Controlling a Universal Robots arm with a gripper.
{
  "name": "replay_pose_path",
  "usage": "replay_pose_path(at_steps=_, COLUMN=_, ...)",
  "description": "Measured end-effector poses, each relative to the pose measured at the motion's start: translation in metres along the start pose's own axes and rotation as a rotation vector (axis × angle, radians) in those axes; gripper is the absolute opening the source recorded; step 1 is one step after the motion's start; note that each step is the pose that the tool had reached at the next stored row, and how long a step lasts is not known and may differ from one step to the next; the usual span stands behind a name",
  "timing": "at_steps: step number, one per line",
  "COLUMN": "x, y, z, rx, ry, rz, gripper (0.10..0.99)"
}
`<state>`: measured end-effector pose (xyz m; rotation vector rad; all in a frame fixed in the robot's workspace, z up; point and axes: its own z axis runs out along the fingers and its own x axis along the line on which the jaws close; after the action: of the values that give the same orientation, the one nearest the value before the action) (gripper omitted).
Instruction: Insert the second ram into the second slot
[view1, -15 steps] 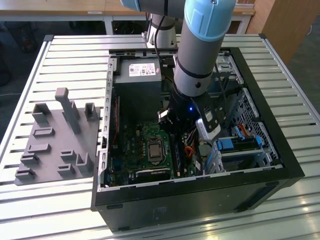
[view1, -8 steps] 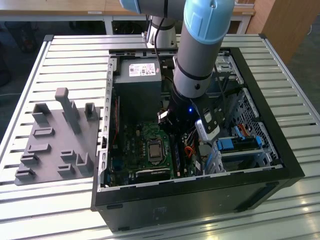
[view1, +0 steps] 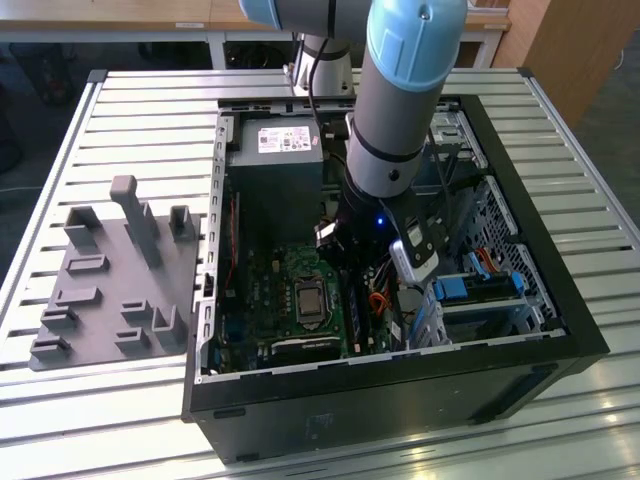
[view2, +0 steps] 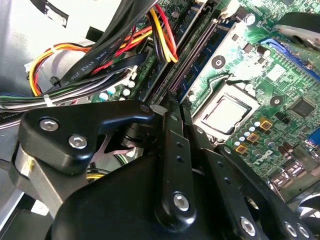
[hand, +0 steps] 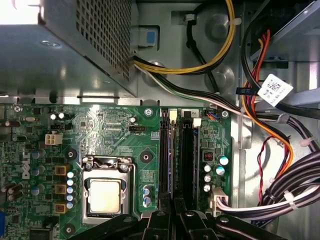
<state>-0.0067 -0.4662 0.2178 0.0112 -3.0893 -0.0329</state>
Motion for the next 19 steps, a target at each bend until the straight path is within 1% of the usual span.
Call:
replay_pose_path(at_steps=12, x=-0.0007, y=0.0000, z=0.0011, rx=-0.001, ry=-0.0001, rz=0.001, gripper=0.137)
replay_pose_path(at_steps=19, x=-0.0010, y=-0.0001, z=0.0037, rx=-0.002, ry=-0.0002, rz=0.011, gripper=0.137)
